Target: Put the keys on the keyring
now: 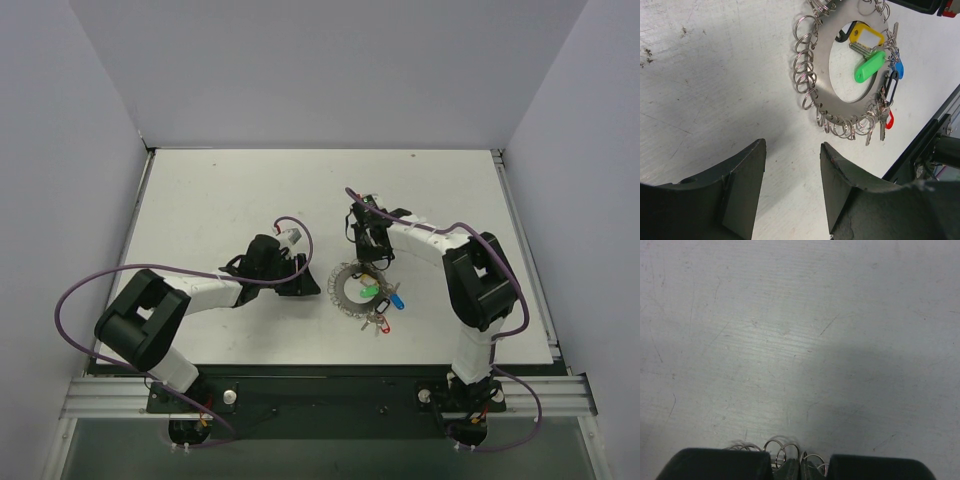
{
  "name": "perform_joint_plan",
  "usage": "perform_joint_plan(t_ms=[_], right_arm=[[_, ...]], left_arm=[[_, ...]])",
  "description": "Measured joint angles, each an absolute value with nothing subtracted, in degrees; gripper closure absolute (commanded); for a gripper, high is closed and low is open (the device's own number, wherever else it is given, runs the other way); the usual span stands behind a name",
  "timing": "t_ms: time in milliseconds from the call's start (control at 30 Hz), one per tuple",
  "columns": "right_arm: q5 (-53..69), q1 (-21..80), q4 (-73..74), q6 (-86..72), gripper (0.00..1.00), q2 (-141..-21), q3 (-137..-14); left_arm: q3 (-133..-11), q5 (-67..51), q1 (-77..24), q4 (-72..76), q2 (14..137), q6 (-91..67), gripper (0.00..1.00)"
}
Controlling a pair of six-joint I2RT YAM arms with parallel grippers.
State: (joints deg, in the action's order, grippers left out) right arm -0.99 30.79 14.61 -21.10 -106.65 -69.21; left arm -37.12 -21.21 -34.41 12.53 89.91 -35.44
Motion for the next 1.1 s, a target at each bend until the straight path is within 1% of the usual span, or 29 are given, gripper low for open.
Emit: perform_joint_plan(t_ms=[367,567,833,1100], right_arm=[[-1.06,32.1,14.61,-19.49,1.0,-106.61,-69.32],[-0.99,32.99,14.85,-18.04,1.0,-105.3,-69.32],[0.82,34.24,15.11,-15.62,1.0,-98.52,-69.17],[6.28,34.87,14.81,-12.93,1.0,-91.59,-67.55]], left_arm=[[-37.41,-20.78,-34.39,11.68,89.62,-34.68,0.43],[-37.5,-19.22,-34.39,10.94,86.28,-33.69,0.43],[-37.5,-16.69,-34.39,10.81,79.35,-32.1,0.43],[-37.5,-15.38,-33.95,10.72,72.71,-29.19,0.44]])
